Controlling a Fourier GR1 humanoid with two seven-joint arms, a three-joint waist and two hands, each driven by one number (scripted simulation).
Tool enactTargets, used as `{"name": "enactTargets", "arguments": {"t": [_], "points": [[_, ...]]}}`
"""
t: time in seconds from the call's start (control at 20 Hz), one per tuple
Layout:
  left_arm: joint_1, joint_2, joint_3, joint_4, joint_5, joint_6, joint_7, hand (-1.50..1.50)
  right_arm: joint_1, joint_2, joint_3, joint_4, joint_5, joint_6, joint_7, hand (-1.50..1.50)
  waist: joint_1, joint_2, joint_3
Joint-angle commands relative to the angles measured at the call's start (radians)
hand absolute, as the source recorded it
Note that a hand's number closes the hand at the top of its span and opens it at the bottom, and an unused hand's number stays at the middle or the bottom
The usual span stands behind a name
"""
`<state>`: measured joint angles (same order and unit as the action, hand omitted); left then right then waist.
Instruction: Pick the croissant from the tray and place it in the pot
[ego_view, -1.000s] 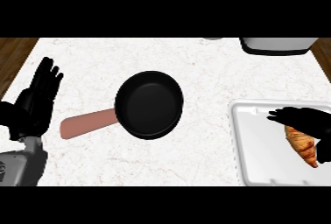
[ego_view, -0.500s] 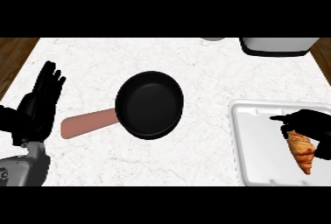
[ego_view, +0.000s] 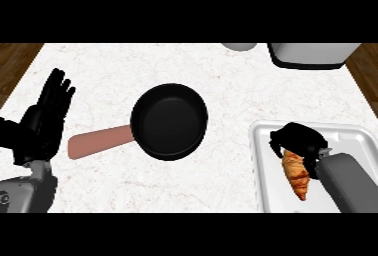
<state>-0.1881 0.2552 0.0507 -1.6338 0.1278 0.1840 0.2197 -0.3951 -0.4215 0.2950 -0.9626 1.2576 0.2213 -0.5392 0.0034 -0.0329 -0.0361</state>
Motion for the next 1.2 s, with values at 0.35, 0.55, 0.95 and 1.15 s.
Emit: {"name": "enactTargets", "arguments": {"t": [0.35, 0.55, 0.95, 1.15], "points": [[-0.011, -0.001, -0.007, 0.018, 0.007, -0.013, 0.012, 0.00, 0.024, 0.414, 0.120, -0.213, -0.127, 0.083, 0.335, 1.50, 0.038, 0.004, 0.037], [-0.007, 0.006, -0.004, 0.025, 0.002, -0.015, 0.007, 0.00, 0.042, 0.418, 0.129, -0.351, -0.234, -0.022, 0.480, 1.50, 0.027, -0.007, 0.041], [-0.004, -0.004, -0.011, 0.042, 0.000, -0.015, 0.006, 0.00, -0.005, 0.421, 0.233, -0.627, -0.323, -0.333, 0.865, 1.50, 0.026, -0.011, 0.036], [-0.031, -0.004, -0.011, 0.026, 0.004, -0.013, 0.018, 0.00, -0.045, 0.421, 0.335, -0.730, -0.294, -0.453, 1.117, 1.50, 0.025, -0.009, 0.033]]}}
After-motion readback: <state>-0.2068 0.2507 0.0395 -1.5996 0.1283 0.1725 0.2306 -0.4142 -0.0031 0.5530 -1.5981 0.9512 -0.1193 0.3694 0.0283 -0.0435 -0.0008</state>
